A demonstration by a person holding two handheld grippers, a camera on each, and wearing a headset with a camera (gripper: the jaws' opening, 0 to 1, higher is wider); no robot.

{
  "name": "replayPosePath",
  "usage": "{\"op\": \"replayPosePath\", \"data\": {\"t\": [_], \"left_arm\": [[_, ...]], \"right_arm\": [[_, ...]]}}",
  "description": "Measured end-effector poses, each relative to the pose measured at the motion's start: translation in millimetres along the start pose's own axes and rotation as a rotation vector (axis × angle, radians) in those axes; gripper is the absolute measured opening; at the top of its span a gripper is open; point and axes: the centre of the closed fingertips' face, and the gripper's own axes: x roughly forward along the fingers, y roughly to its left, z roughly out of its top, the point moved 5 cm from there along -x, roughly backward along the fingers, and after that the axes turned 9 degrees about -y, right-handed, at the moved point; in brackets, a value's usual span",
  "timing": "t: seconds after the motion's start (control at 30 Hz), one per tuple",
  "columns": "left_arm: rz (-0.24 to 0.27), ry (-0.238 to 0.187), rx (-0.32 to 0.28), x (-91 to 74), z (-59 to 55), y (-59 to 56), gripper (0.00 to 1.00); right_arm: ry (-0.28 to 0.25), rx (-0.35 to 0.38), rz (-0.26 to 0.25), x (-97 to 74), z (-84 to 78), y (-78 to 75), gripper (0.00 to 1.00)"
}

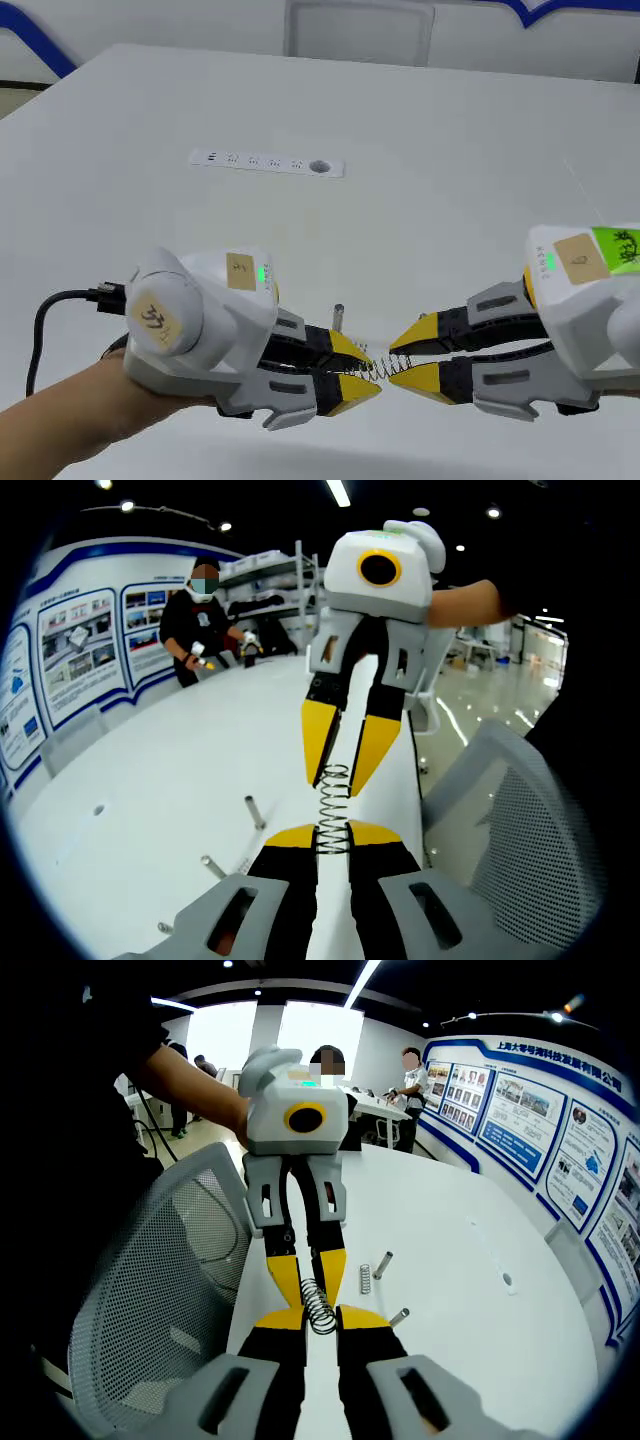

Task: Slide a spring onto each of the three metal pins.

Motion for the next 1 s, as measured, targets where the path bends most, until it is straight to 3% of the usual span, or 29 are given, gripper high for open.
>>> {"op": "replayPosePath", "data": {"t": [0.2, 0.23, 0.27, 0.37, 0.43, 0.57, 0.7, 0.73, 0.93, 1.0], "left_arm": [[0.005, 0.003, 0.005, 2.0, 1.8, 0.3, 0.1], [0.026, 0.045, 0.034, 0.5, -2.7, 3.4, 0.1], [0.001, -0.002, 0.028, 3.9, 2.4, -1.3, 0.1], [0.032, 0.008, 0.036, 2.3, 1.1, 1.6, 0.09], [0.033, -0.006, 0.016, -0.5, 0.7, 4.7, 0.09], [0.03, -0.003, 0.037, -2.6, 1.4, 4.6, 0.09], [0.027, -0.013, 0.03, -4.1, 1.3, 3.6, 0.09], [0.028, -0.016, 0.026, -4.3, 1.5, 3.6, 0.09], [0.03, -0.023, 0.02, -5.6, 2.6, 3.9, 0.09], [0.032, -0.027, 0.014, -4.9, 3.7, 4.0, 0.09]], "right_arm": [[-0.024, 0.02, 0.018, 0.2, 4.6, -2.0, 0.11], [-0.077, 0.064, 0.037, 1.3, 10.2, 0.7, 0.1], [-0.115, 0.099, 0.029, 1.7, 14.0, -1.7, 0.1], [-0.089, 0.076, 0.016, 1.7, 9.8, -6.6, 0.1], [-0.11, 0.103, 0.004, 2.1, 10.1, -8.5, 0.1], [-0.119, 0.128, -0.003, 2.5, 8.4, -9.7, 0.11], [-0.135, 0.254, -0.021, 2.4, 0.9, -10.6, 0.18], [-0.132, 0.246, -0.025, 2.2, -1.9, -11.9, 0.18], [-0.279, 0.36, -0.033, 1.1, 8.2, -11.7, 0.12], [-0.265, 0.355, -0.026, 1.1, 7.1, -12.0, 0.11]]}}
